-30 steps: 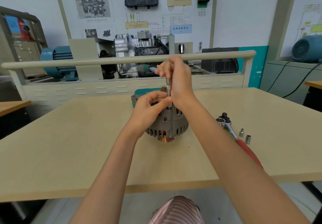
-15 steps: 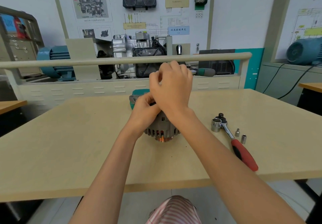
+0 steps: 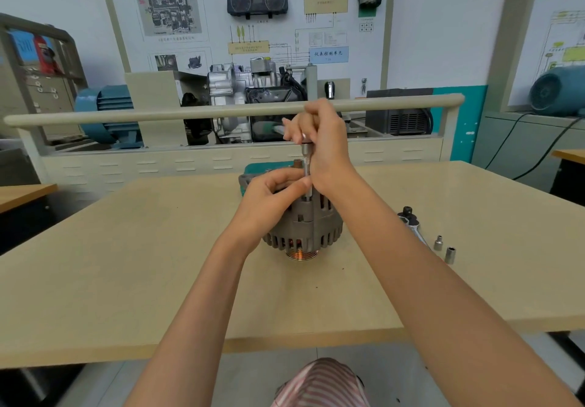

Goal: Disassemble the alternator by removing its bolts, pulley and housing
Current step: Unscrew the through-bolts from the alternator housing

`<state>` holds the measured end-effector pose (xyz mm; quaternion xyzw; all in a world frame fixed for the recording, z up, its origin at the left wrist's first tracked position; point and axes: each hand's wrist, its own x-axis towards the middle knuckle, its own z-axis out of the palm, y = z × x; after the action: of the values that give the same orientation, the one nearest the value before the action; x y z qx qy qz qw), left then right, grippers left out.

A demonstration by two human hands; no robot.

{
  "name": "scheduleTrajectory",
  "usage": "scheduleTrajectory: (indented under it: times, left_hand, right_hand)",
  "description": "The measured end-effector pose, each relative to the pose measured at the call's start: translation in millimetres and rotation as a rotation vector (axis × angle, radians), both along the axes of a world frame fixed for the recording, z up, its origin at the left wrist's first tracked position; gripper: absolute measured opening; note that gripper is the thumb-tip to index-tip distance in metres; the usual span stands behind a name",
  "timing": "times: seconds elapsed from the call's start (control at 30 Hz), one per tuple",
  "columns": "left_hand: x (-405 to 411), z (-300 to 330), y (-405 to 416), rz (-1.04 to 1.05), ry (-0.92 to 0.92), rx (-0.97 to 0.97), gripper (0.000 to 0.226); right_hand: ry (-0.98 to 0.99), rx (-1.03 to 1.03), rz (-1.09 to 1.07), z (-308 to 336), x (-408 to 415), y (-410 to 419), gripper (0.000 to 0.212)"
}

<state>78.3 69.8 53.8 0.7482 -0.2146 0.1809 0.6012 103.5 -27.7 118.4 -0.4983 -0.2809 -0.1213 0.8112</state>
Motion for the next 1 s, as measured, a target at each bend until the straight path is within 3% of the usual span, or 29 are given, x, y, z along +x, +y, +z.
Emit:
scheduleTrajectory:
  times: [0.13,0.3,0.53,0.63,0.7,0.77,0.87,1.0]
  left_hand:
    - [0.7,-0.3,1.5,-0.013,0.006,-0.007,0.013]
    - [2.3,-1.4,0.4,-0.004,-0.007,-0.007,0.010]
    - [3.1,-2.1,0.1,0.014,-0.019,0.007,0.010]
    - [3.0,-3.8,-0.5,0.024,-0.035,-0.010,0.028]
    - [4.1,-4.9,-0.1,0.056,-0.027,-0.009,0.035]
    - [4.8,-4.7,-0.7,0.057,-0.028,0.005,0.031]
    - [2.2,-3.4,-2.3,0.028,-0.047,0.008,0.031]
    - [-0.3,-2.2,-3.0,-0.001,-0.062,0.003,0.028]
  right_hand:
    - [0.086,0.114,0.366,2.2,6.0,-7.6,0.062]
    - [0.051,0.089,0.324,-0.6,4.8,-6.2,0.065]
    - [-0.128,-0.038,-0.202,-9.8,-5.1,4.6,0.053]
    - [-0.382,-0.484,-0.800,-18.7,-10.4,10.6,0.034]
    - [-0.437,-0.828,-1.227,-26.4,-12.6,13.2,0.021]
    - [-0.411,-0.895,-1.371,-30.8,-15.2,10.8,0.024]
    - [-0.401,-0.776,-1.243,-28.9,-15.9,5.6,0.023]
    - [-0.413,-0.483,-0.889,-19.5,-16.6,6.6,0.032]
